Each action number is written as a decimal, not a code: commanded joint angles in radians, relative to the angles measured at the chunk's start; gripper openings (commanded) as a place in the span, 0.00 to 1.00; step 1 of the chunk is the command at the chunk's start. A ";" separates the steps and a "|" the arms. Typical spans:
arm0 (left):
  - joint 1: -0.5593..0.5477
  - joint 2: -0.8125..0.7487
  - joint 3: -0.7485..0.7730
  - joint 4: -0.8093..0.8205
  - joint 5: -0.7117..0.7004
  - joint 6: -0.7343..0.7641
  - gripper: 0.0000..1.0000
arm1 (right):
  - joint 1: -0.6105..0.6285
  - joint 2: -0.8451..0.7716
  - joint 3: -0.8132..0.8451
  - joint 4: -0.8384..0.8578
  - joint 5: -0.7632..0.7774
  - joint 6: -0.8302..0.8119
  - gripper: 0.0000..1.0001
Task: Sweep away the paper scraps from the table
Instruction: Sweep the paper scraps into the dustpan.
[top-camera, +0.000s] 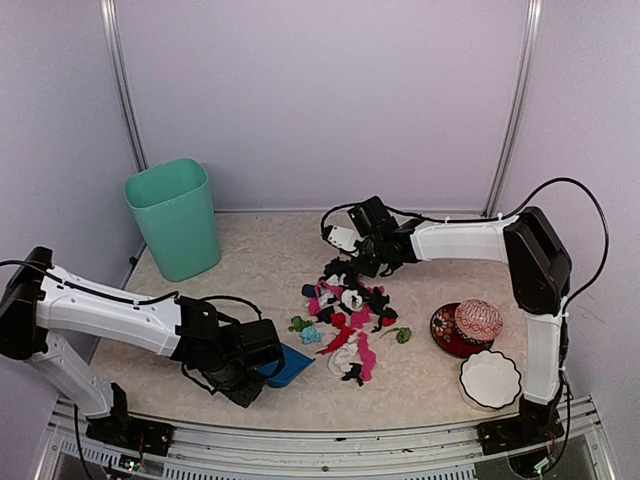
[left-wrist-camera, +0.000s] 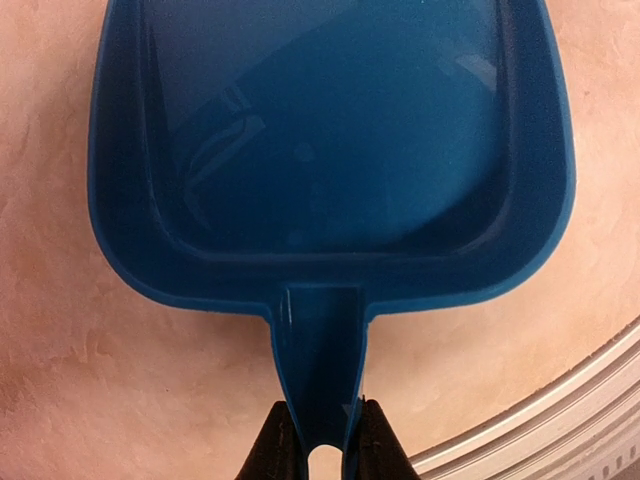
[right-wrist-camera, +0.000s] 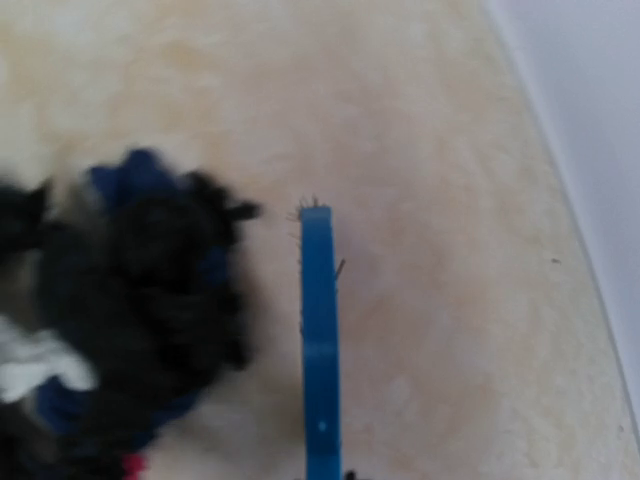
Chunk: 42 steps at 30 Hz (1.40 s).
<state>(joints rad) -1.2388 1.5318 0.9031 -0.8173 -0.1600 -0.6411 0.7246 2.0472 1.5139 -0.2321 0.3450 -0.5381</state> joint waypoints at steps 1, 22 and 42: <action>0.030 0.038 0.051 0.010 0.030 0.072 0.00 | 0.052 0.013 -0.011 -0.013 -0.013 -0.047 0.00; 0.110 0.147 0.073 0.116 0.049 0.134 0.00 | 0.296 -0.144 -0.195 -0.039 -0.207 0.161 0.00; 0.128 0.119 -0.007 0.227 0.030 0.110 0.00 | 0.352 -0.287 -0.325 0.050 -0.371 0.353 0.00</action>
<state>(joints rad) -1.1194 1.6604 0.9306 -0.6292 -0.1238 -0.5190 1.0611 1.7920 1.2064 -0.2012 -0.0017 -0.2684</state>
